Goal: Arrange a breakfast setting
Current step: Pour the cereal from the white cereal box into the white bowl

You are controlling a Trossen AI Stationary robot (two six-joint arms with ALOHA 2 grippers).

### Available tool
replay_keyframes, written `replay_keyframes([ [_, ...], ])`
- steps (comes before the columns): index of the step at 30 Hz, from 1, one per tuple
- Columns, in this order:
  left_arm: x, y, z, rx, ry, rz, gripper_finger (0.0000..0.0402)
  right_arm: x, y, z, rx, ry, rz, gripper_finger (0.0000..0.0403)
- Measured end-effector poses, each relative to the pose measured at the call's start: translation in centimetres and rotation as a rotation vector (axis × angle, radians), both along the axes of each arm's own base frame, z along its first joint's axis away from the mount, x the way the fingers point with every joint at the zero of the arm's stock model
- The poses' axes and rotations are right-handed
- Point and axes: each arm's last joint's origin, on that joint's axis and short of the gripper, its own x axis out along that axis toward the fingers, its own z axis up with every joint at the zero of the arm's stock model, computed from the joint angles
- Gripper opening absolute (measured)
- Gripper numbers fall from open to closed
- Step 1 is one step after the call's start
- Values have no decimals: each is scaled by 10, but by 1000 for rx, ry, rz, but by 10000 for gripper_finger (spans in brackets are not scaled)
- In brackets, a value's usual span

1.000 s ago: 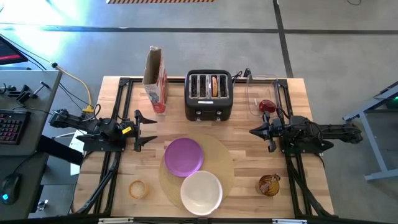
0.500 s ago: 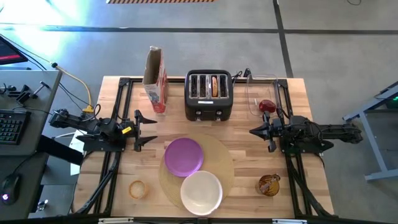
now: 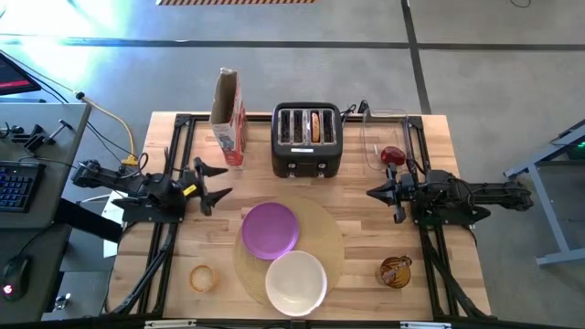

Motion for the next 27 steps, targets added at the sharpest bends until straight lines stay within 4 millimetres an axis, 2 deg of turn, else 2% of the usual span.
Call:
replay_keyframes([
  [9,3,4,-7,-233,-32,200,312,0,0,0,0,0,0,0],
  [14,6,4,-12,-375,-62,252,312,0,0,0,0,0,1,0],
  [27,13,2,-25,-494,-7,289,312,0,0,0,0,0,5,0],
])
